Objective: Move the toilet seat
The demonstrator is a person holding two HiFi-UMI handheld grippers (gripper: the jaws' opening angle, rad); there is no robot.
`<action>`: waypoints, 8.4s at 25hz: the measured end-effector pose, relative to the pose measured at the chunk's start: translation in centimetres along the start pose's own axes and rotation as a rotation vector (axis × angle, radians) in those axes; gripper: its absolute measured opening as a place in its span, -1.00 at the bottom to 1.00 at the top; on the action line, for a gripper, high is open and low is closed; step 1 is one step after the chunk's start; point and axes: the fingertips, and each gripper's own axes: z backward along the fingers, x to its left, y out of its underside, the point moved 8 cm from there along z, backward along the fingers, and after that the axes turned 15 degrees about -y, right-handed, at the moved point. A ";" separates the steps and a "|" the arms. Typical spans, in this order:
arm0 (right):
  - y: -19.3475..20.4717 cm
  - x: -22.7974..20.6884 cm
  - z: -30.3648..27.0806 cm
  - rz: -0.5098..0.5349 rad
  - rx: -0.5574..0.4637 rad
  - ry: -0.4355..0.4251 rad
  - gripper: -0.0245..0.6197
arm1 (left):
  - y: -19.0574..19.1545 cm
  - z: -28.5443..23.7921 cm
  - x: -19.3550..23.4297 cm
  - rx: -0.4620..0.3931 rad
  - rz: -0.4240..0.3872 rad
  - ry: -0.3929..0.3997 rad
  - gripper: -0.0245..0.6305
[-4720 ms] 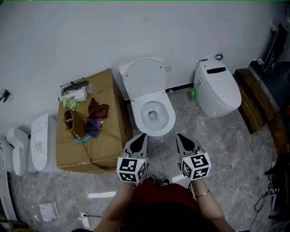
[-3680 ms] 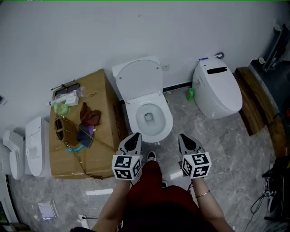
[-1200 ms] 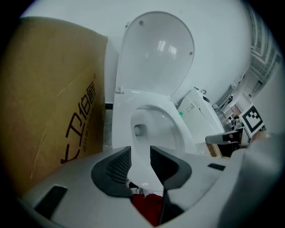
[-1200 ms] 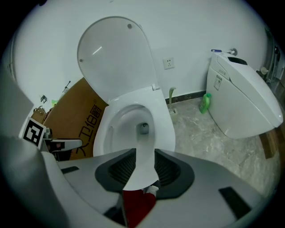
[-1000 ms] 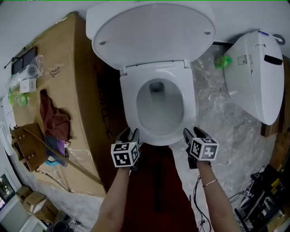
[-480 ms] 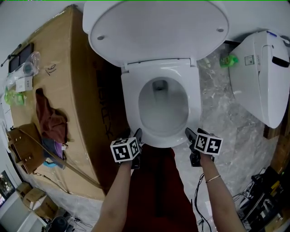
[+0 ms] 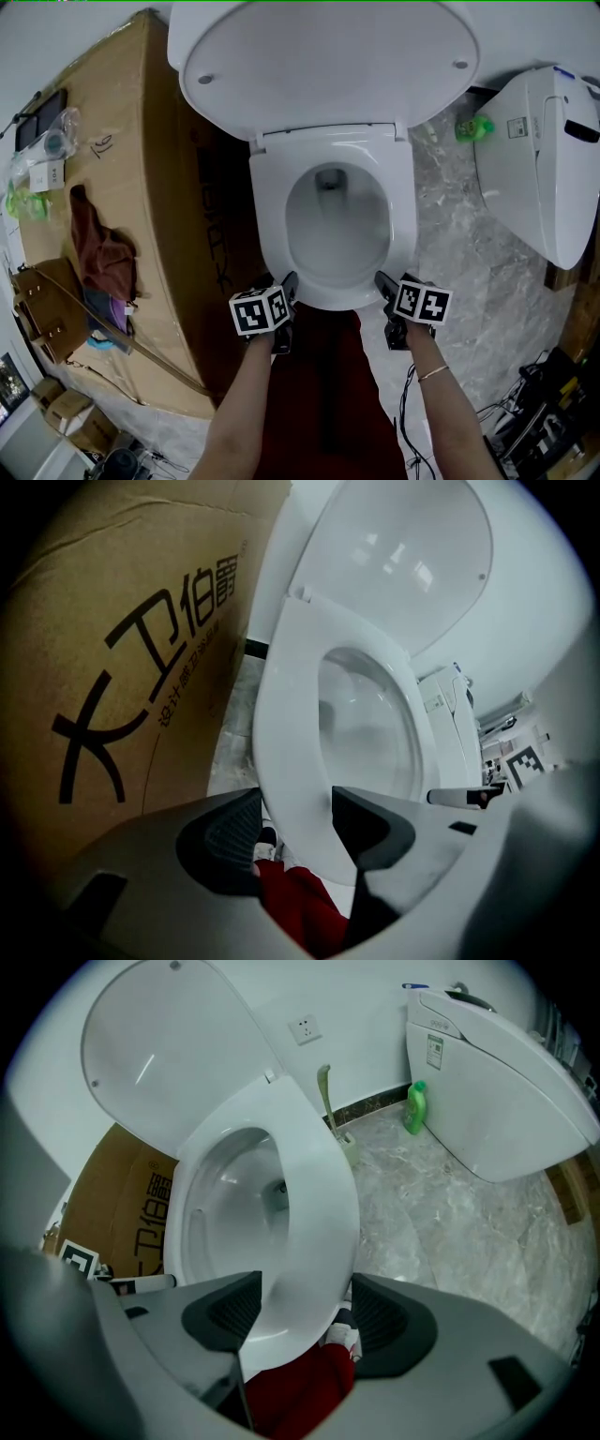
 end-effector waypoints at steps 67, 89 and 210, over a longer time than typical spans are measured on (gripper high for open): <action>-11.5 17.2 21.2 -0.081 -0.479 -0.412 -0.02 | -7.4 26.2 -6.0 -0.570 -0.206 0.056 -0.59; -14.2 20.1 24.3 0.151 -0.607 -0.627 -0.13 | -14.4 28.8 -7.8 -0.666 -0.180 0.072 -0.68; -4.3 30.9 34.5 0.788 -0.876 -0.173 -0.88 | -10.4 42.6 -7.4 -1.046 -0.365 0.181 -0.82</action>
